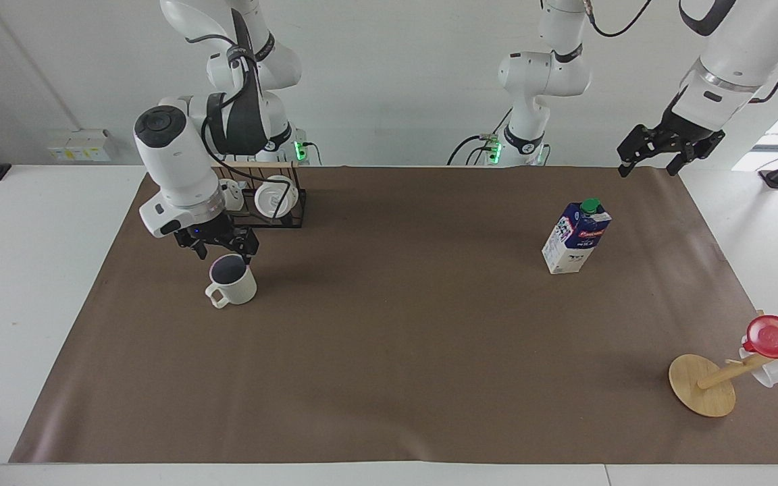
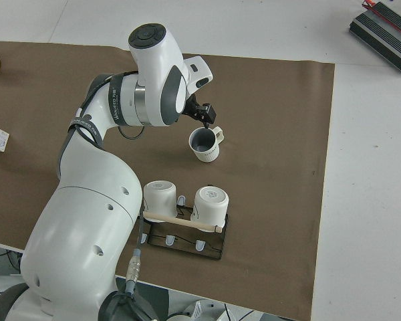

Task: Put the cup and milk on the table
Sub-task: 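Reach the right gripper down to the white mug's rim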

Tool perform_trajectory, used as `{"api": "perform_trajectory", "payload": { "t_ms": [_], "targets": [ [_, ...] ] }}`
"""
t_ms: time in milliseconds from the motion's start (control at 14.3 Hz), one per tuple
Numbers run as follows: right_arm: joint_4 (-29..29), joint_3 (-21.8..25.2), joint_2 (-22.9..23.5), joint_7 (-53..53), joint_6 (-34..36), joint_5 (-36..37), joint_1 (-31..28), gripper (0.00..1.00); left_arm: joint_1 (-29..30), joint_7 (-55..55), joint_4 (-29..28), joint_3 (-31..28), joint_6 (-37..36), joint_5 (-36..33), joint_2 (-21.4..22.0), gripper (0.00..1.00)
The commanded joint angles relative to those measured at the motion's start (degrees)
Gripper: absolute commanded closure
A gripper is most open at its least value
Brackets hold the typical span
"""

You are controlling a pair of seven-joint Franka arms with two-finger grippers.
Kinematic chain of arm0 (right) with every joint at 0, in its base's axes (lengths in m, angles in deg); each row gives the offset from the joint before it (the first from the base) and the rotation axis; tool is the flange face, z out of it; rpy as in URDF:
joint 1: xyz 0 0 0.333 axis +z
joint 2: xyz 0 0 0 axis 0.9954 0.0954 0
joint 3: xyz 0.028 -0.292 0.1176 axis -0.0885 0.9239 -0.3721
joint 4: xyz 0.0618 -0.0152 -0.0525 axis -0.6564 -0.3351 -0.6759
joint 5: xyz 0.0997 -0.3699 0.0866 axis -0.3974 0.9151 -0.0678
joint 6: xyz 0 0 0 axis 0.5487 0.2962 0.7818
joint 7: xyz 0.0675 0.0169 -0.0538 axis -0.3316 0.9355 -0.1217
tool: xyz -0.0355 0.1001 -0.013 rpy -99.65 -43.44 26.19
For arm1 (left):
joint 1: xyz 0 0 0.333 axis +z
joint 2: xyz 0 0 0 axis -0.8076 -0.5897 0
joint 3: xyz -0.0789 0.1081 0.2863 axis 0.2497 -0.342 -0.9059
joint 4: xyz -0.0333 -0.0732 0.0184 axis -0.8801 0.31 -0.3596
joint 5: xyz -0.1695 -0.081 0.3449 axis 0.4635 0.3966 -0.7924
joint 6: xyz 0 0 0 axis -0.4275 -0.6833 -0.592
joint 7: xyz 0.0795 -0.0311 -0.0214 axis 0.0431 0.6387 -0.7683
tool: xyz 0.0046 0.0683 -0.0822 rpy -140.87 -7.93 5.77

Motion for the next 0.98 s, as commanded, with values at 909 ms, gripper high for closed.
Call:
{"api": "perform_trajectory", "payload": {
  "t_ms": [909],
  "targets": [
    [-7.99, -0.21, 4.99, 0.88, -13.54, -0.77, 0.80, 0.08, -0.67, -0.43, -0.13, -0.54, -0.65, -0.61, 0.59, 0.00]
  ]
}}
